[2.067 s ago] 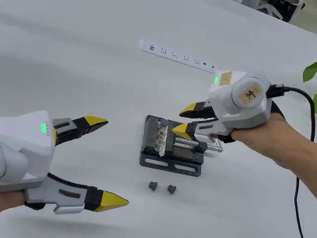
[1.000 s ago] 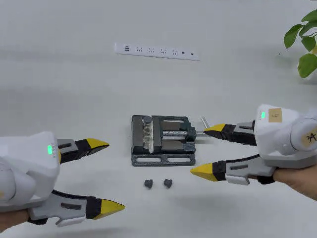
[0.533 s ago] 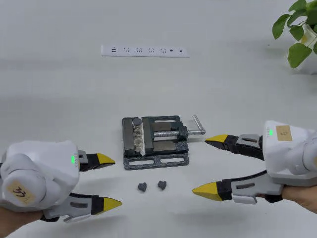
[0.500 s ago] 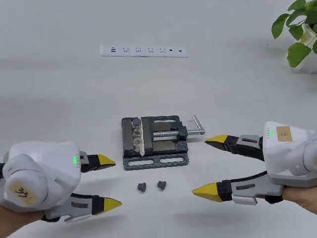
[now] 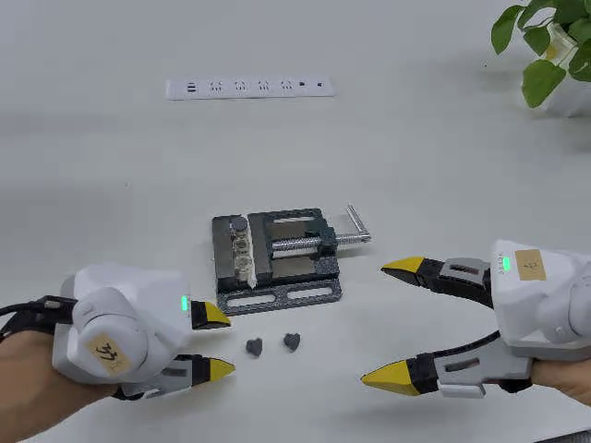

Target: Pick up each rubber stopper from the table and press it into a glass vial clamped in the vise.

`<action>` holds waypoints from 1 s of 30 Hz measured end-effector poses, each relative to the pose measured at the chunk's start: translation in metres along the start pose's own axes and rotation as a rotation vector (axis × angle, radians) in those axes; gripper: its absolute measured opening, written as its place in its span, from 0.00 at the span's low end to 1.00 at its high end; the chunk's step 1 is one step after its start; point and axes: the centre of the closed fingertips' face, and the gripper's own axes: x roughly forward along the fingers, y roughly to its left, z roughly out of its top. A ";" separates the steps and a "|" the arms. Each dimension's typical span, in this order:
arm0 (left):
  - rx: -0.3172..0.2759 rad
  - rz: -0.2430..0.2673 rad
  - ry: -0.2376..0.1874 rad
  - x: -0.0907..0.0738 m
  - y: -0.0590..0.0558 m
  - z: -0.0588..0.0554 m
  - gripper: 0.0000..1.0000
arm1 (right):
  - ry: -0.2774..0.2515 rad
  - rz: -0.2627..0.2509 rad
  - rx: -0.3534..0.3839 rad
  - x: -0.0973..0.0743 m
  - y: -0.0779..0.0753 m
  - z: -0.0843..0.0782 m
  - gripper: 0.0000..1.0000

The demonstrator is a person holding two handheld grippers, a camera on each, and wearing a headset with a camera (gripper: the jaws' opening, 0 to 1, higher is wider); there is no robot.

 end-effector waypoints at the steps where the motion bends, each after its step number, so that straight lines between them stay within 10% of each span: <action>1: 0.005 -0.001 0.004 0.002 0.001 -0.002 0.22 | -0.001 0.001 0.000 0.000 0.001 0.000 0.74; 30: 0.082 -0.047 0.047 0.021 0.001 0.002 0.06 | -0.009 -0.030 0.032 -0.005 -0.005 -0.005 0.73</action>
